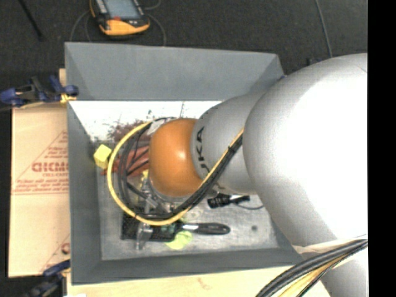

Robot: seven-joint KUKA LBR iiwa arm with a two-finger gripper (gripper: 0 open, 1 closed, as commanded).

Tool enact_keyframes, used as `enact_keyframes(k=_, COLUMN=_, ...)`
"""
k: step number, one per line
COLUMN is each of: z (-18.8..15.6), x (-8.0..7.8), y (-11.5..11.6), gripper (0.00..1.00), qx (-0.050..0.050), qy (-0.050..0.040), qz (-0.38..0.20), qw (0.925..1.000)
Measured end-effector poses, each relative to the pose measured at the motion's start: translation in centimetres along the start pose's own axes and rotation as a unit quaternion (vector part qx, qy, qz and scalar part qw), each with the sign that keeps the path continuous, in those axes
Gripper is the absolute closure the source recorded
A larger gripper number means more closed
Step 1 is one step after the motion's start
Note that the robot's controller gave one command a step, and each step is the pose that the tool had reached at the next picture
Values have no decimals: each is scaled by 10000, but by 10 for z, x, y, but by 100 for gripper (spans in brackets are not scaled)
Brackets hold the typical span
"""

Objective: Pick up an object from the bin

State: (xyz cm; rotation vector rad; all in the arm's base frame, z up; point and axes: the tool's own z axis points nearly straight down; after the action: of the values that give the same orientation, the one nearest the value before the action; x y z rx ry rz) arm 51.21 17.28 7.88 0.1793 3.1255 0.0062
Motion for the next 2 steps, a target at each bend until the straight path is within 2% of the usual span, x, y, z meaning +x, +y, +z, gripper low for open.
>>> enact_keyframes(k=1, z=2, x=1, y=-70, gripper=100, qx=-31, qy=-30, qz=579, qw=9983)
enact_keyframes(k=2, z=2, x=1, y=-70, gripper=100, qx=-31, qy=-30, qz=584, qw=9983)
